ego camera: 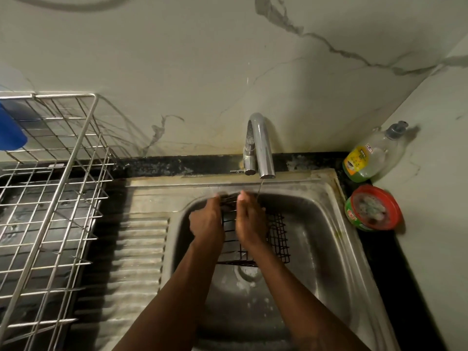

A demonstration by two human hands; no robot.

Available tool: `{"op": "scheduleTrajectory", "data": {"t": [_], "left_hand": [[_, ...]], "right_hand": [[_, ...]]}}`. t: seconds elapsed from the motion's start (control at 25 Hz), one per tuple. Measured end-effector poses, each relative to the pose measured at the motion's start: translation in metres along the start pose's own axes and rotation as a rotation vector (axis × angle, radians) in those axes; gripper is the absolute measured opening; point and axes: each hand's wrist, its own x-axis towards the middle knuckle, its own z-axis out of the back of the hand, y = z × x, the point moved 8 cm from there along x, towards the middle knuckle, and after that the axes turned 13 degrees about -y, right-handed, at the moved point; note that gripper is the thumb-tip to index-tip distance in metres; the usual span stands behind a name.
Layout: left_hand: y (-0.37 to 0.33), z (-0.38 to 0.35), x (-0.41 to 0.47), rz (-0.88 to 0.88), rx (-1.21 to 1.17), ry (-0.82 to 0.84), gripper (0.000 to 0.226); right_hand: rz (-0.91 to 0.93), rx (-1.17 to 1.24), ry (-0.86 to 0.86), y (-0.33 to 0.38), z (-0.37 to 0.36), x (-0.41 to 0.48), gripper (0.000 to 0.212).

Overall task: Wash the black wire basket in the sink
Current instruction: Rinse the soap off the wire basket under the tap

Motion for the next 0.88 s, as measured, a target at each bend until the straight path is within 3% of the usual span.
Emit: {"op": "scheduleTrajectory", "data": {"t": [0.12, 0.28, 0.4, 0.6, 0.76, 0.8, 0.88], "left_hand": [[0.033, 0.024, 0.025, 0.185, -0.042, -0.113, 0.072], [0.049, 0.021, 0.038, 0.284, -0.130, -0.099, 0.085], [0.047, 0.018, 0.045, 0.349, -0.176, -0.154, 0.075], [0.050, 0.014, 0.052, 0.394, -0.221, -0.154, 0.060], [0.046, 0.011, 0.047, 0.384, -0.285, -0.117, 0.047], [0.039, 0.008, 0.044, 0.382, -0.327, -0.077, 0.046], [0.043, -0.005, 0.058, 0.374, -0.334, -0.043, 0.047]], "right_hand": [[0.127, -0.157, 0.113, -0.011, -0.024, -0.012, 0.063], [-0.046, -0.215, -0.130, -0.057, 0.013, 0.003, 0.056], [-0.028, -0.386, -0.056, -0.060, 0.011, 0.020, 0.054], [-0.152, -0.393, -0.160, -0.068, 0.035, 0.021, 0.057], [-0.507, -0.580, 0.033, -0.095, 0.039, 0.042, 0.074], [-0.547, -0.621, 0.055, -0.090, 0.037, 0.044, 0.076], [-0.458, -0.696, 0.147, -0.064, 0.017, 0.032, 0.084]]}}
